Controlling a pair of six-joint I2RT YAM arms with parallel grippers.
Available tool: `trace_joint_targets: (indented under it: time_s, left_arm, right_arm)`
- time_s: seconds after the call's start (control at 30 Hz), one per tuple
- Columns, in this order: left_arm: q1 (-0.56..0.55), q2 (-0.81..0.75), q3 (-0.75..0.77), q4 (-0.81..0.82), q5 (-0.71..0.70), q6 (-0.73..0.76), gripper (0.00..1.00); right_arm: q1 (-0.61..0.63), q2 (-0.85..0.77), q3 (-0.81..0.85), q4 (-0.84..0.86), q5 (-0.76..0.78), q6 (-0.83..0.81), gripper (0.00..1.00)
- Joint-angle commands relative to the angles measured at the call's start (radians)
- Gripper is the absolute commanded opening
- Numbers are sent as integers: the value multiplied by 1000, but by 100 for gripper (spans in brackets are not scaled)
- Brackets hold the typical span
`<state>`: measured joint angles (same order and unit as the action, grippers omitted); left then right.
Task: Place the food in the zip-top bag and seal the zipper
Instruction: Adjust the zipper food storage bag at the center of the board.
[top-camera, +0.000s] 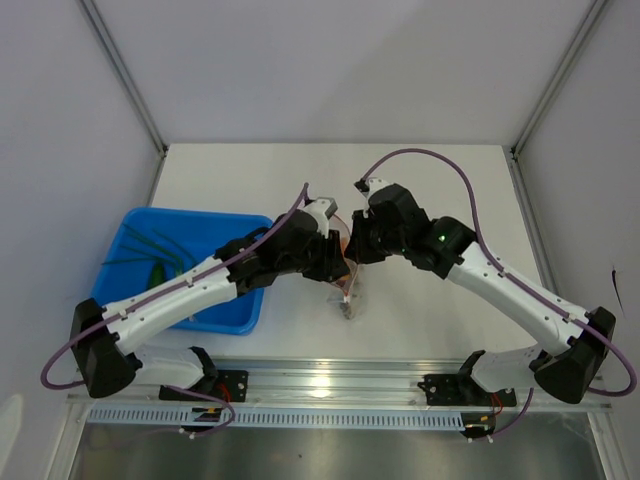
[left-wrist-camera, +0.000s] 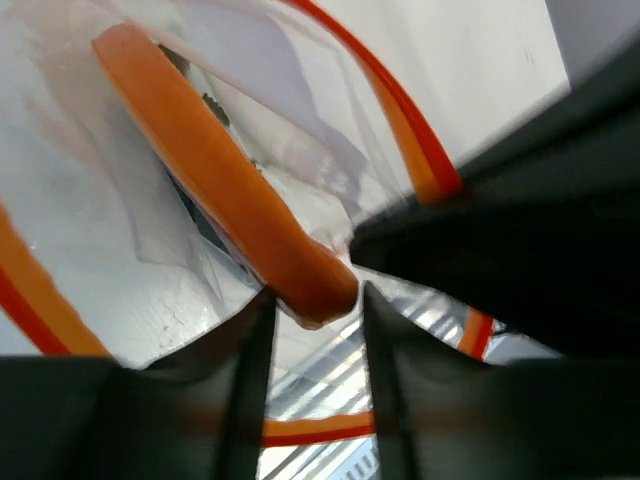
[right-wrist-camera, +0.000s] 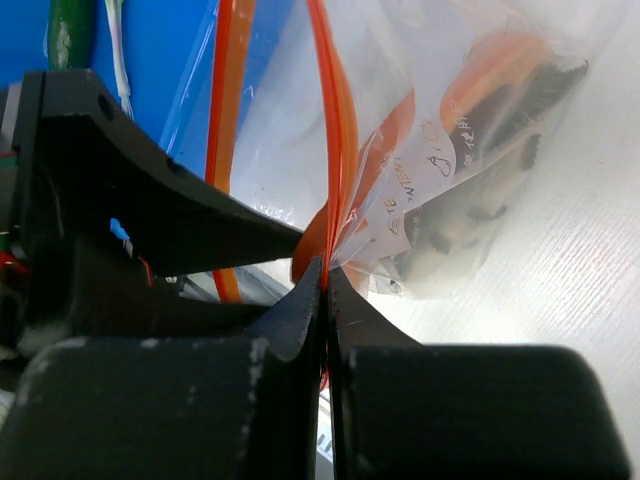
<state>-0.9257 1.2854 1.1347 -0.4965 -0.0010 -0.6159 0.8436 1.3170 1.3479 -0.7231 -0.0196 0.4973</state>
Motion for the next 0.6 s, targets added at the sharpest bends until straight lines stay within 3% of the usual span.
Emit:
trace_joint_targets:
  time_s: [0.0,0.07,0.1,0.33,0.57]
  left_arm:
    - [-15,-90,-26,88,126,48,47]
    - [-16,-147,-32,104,128,53,67]
    - [-16,-167,-33,101,101,56,99]
    - [-16,-291,20,-57,-178,18,100]
    - [-16,-229,68,-235,-231,-93,100]
  right_arm:
    - [-23,7,34,50,-31,12,0]
    - [-46,11,36,56,-52,14,0]
    - [-54,14,39,57,-62,15,0]
    - [-89,14,37,62,-125,18,0]
    - [-95,1,36,50,-132,17,0]
